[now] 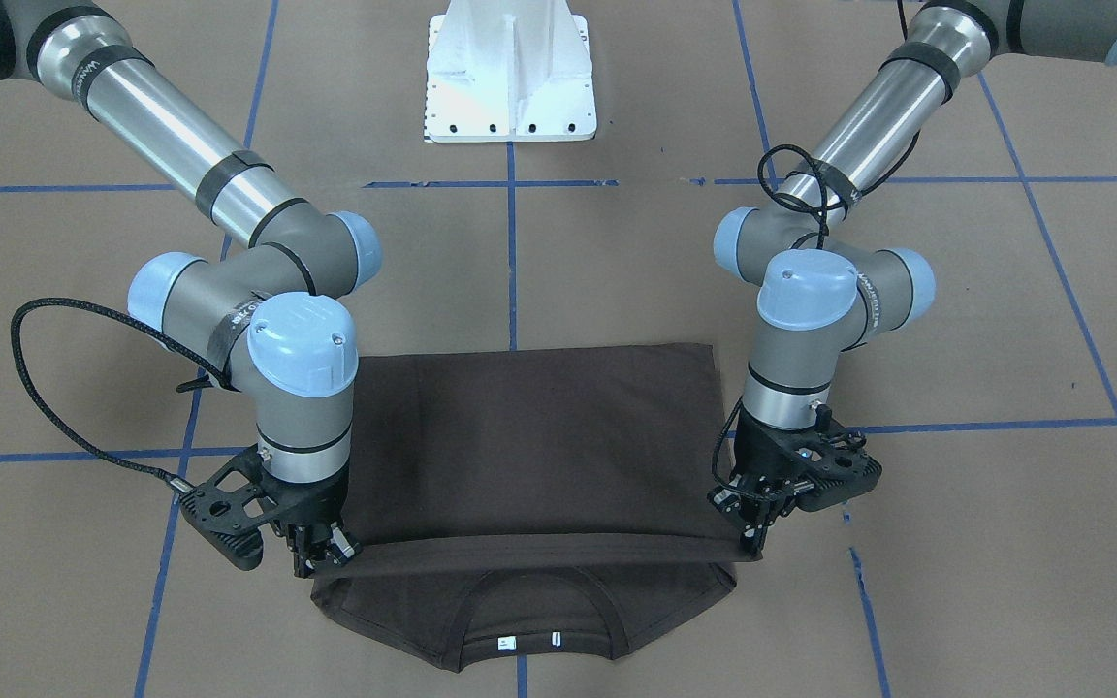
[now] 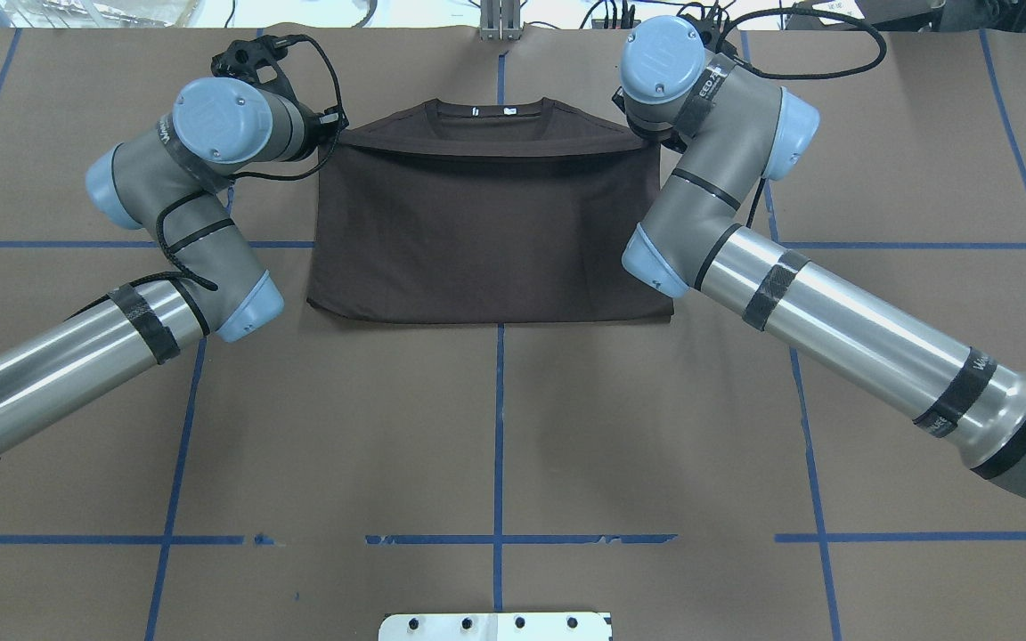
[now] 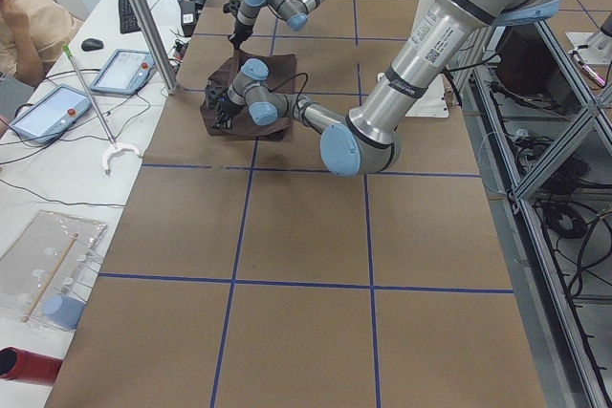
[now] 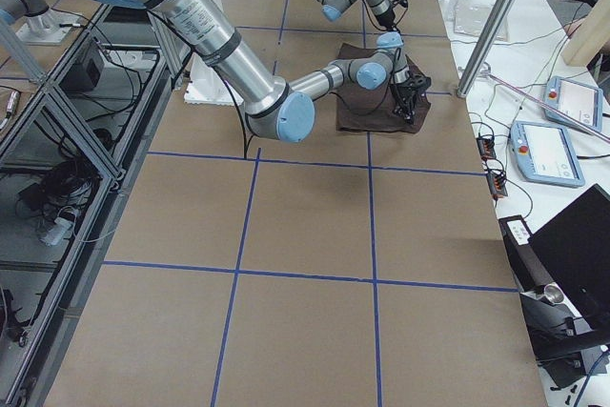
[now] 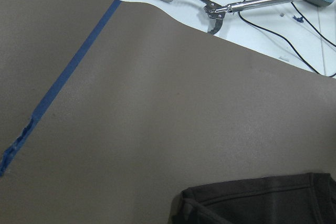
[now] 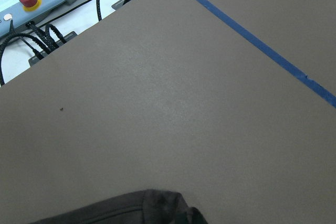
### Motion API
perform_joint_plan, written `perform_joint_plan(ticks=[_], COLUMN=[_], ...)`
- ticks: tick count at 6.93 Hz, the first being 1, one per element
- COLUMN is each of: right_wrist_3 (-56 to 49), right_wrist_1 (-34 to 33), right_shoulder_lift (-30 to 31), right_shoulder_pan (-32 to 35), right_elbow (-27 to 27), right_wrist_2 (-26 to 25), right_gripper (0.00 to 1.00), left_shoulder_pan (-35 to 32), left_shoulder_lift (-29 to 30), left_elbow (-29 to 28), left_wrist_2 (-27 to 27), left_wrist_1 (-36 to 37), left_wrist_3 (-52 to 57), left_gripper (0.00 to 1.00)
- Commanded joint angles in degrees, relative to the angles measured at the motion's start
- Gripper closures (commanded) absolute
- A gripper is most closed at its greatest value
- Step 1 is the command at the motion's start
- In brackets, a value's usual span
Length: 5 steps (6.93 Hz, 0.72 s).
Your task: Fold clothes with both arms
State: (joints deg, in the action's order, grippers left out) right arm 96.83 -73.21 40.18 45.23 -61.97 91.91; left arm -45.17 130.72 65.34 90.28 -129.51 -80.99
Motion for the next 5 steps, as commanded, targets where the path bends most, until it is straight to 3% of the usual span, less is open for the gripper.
perform_joint_plan(ticks=[1,2,4,5], right_wrist_3=[-0.06,-0.06,0.38,0.47], right_wrist_1=[0.0,0.0,0.0,0.09], right_shoulder_lift=[-0.54,-0.37,0.07,4.51], right_shoulder_pan=[-0.06,0.03,0.47,0.56], right_elbow=[0.0,0.18,-3.39,-9.43], right_wrist_2=[-0.15,-0.15,0.37,1.68], right_gripper=[0.91,0.87,0.76,0.75], left_shoulder_pan=[0.0,0.0,-0.35,-0.27], left_shoulder_lift=[-0.38,-0.38,-1.34,-2.13], left_elbow=[0.4,0.31,3.1,4.08], left_wrist_2=[0.07,0.16,0.59,0.6], left_wrist_1=[-1.26,-4.57,-6.88,-6.98], left_wrist_3=[-0.31,-0.4,-0.84,-2.41], left_gripper=[0.77,0.6,0.57,0.57])
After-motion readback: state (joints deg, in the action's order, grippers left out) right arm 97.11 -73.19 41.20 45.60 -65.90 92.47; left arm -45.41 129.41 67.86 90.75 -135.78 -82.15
